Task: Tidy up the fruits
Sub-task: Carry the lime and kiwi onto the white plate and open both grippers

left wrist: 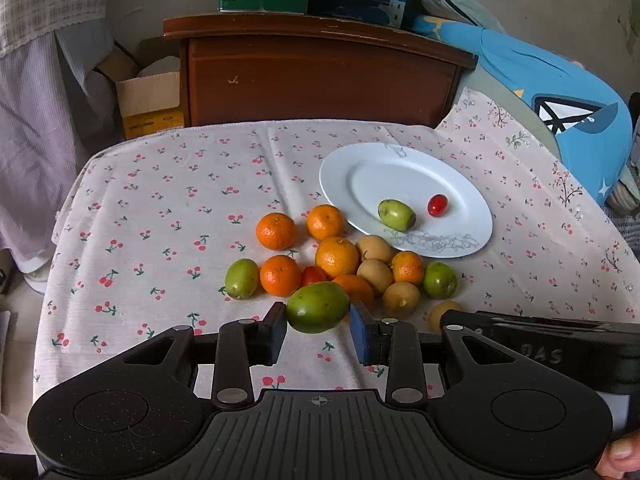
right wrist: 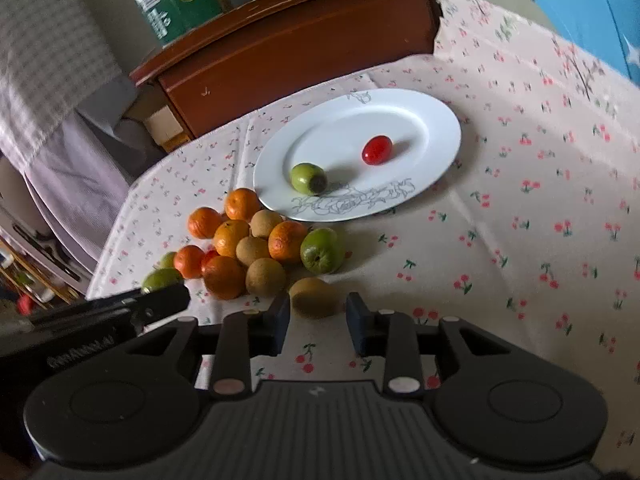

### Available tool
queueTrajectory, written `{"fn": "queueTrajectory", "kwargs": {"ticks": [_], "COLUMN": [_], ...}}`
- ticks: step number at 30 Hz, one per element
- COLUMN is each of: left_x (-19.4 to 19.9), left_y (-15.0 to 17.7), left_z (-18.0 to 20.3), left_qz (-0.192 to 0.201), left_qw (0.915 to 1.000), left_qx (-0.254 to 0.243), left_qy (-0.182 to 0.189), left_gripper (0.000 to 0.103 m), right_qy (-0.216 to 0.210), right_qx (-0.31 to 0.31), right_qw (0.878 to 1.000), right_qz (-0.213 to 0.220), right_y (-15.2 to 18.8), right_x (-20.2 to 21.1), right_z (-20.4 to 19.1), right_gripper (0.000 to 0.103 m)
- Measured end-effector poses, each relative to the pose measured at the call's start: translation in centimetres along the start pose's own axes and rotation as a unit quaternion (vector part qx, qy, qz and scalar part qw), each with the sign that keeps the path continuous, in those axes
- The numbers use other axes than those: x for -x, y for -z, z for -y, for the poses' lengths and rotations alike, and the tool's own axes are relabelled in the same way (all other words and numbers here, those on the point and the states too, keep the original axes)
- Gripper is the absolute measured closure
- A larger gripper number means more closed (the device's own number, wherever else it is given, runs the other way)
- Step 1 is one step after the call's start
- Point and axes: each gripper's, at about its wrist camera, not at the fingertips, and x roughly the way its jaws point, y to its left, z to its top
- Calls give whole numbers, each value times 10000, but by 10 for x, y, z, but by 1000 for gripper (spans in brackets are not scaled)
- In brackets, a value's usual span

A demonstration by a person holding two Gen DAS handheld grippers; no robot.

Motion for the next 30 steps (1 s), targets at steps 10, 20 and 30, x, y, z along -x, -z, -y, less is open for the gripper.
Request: {"fn": "queueTrajectory", "kwargs": {"ticks": [10,20,30], "left_x": [0,7,-23], "left_y": [-8,-57,-95], "left_z": [3,-2,5], "left_qz": [-22,237,94], "left_qw": [9999,9990,9982], "left_qx": [130,127,13], "left_qy": [89,346,588], "left_gripper": [72,72,72], "right_qy": [-82,-290,-318], "right_qx": [224,90,42], "right_qw": [9997,9979,9984], "right_qz": [-22,575,457], "right_y": [1,-46,-82], "right_x": [-10,30,15], "right_z": [-8,-9,8], "right_gripper": [77,77,77]}}
